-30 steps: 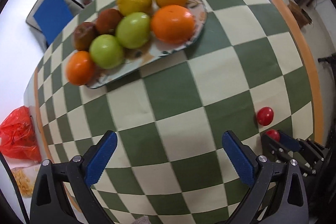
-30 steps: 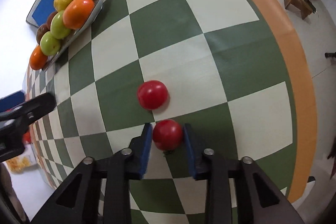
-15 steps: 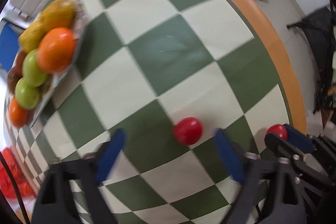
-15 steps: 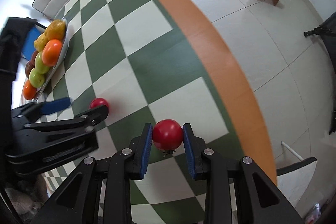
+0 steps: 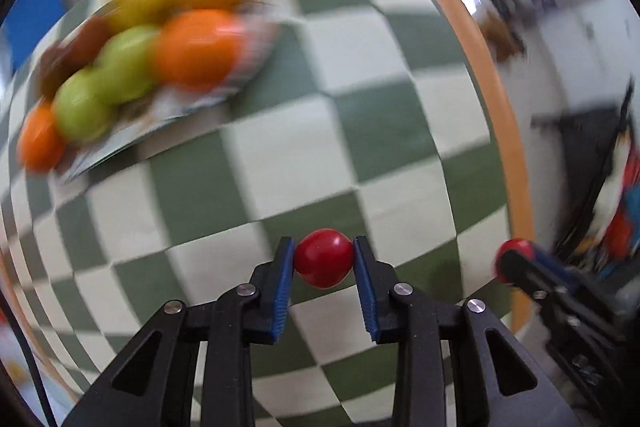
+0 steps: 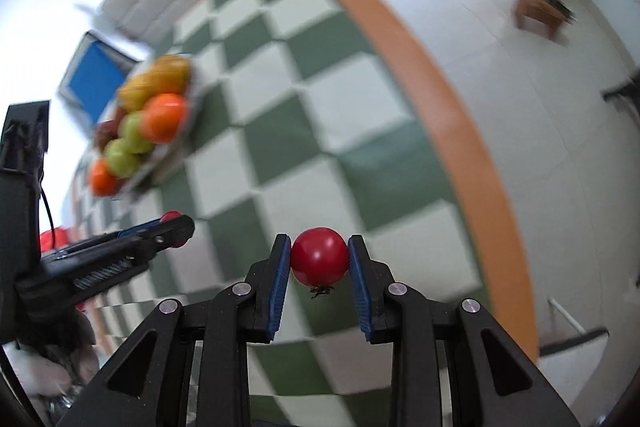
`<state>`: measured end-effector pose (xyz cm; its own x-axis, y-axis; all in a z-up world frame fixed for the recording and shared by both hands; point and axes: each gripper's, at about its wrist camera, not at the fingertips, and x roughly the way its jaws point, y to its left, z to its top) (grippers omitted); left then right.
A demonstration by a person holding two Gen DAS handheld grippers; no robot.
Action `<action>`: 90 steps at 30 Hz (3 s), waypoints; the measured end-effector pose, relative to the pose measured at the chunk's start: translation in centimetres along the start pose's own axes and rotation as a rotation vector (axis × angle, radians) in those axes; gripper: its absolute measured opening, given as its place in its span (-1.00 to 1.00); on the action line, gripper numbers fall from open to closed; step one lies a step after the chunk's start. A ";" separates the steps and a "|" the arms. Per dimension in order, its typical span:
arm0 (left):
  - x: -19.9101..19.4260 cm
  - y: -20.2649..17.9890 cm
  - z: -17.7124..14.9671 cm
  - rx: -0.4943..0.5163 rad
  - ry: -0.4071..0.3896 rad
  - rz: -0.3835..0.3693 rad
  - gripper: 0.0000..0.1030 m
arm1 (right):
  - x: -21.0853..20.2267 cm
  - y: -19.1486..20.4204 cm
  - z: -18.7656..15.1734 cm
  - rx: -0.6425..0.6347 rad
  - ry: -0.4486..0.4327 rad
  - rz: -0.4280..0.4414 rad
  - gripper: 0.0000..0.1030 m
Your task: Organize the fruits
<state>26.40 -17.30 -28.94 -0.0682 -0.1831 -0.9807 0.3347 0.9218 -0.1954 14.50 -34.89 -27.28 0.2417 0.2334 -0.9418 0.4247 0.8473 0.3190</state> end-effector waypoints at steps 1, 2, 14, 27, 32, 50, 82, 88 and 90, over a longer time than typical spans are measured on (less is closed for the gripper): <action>-1.6 2.7 0.3 -0.083 -0.016 -0.032 -0.48 | 0.2 1.6 0.6 -0.017 -0.002 0.035 -0.38; -2.6 4.9 0.5 -0.152 -0.026 -0.061 -0.47 | 0.8 3.4 1.2 -0.039 0.002 0.069 -0.38; -2.0 21.5 2.9 -0.695 -0.011 -0.278 -0.47 | 11.2 20.1 7.8 -0.256 0.110 0.207 -0.38; 0.8 23.4 4.4 -0.754 0.059 -0.312 -0.42 | 15.5 23.2 8.5 -0.359 0.184 0.152 0.00; -0.4 23.5 3.9 -0.731 0.055 -0.267 -0.42 | 13.6 22.6 8.6 -0.360 0.160 0.139 0.05; -7.4 16.8 1.1 -0.356 -0.171 0.246 0.87 | 2.5 18.6 8.3 -0.419 -0.093 -0.141 0.88; -26.0 8.7 -15.3 -0.255 -0.564 0.251 0.87 | -21.5 19.6 -8.0 -0.449 -0.416 -0.098 0.90; -28.7 7.1 -18.4 -0.251 -0.620 0.240 0.87 | -26.1 19.8 -11.5 -0.473 -0.473 -0.083 0.92; -29.6 6.4 -19.4 -0.245 -0.636 0.236 0.87 | -27.6 19.9 -12.4 -0.478 -0.491 -0.079 0.92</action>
<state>12.29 0.67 -1.14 0.5655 -0.0647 -0.8222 0.0475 0.9978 -0.0459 5.44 -18.52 3.75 0.6412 0.0144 -0.7672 0.0534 0.9966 0.0634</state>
